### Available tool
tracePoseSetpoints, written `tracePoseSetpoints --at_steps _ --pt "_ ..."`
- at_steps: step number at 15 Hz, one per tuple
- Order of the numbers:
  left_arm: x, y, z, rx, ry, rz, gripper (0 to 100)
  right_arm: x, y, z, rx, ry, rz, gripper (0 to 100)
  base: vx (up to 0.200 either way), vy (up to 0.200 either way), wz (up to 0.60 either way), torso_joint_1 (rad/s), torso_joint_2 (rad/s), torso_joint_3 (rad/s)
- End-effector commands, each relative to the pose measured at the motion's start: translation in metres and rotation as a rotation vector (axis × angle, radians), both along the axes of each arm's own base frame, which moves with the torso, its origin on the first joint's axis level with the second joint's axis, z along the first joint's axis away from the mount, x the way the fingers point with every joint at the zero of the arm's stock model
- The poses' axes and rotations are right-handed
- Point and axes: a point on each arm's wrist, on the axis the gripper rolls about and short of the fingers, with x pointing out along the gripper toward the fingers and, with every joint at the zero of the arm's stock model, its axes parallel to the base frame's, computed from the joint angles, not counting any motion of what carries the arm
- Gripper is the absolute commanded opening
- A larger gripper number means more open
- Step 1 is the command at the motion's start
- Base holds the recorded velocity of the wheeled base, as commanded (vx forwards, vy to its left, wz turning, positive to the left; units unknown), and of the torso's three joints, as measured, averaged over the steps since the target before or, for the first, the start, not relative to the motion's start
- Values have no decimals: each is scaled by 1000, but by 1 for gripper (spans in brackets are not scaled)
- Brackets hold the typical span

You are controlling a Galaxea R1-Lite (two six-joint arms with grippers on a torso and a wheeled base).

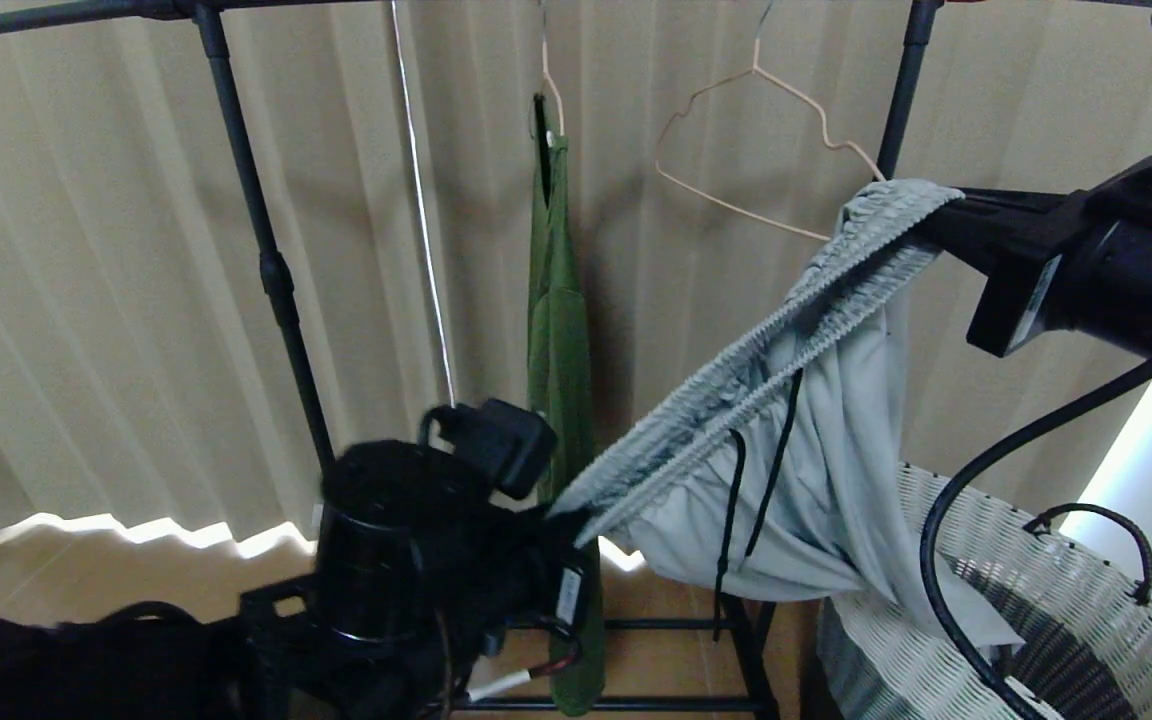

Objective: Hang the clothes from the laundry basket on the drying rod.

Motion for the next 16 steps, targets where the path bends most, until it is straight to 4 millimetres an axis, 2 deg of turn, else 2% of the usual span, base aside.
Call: tracePoseSetpoints --at_steps 1,2,4,5,7,8,9,10,16 --pt "1 64 84 -112 -272 157 0 2 -1 1 14 0 -8 0 0 0 0 0 0 0" --pt "2 71 95 -122 -303 180 0 2 -2 2 22 -8 -8 0 0 0 0 0 0 0" --pt "0 91 143 -179 -404 246 0 4 0 8 64 -58 -8 0 0 0 0 0 0 0" --pt "-2 95 159 -199 -430 250 0 5 0 10 75 -75 -11 0 0 0 0 0 0 0" --pt "-7 96 184 -239 -476 219 0 9 -5 14 93 -102 -37 0 0 0 0 0 0 0" --pt "-7 96 184 -239 -476 219 0 9 -5 14 93 -102 -37 0 0 0 0 0 0 0" --pt "-8 96 194 -256 -499 189 0 10 -8 18 107 -116 -47 0 0 0 0 0 0 0" --pt "-9 96 199 -263 -507 157 0 12 -11 19 127 -117 -64 0 0 0 0 0 0 0" --pt "-8 85 162 -163 -361 100 0 15 -14 2 101 -65 -82 0 0 0 0 0 0 0"
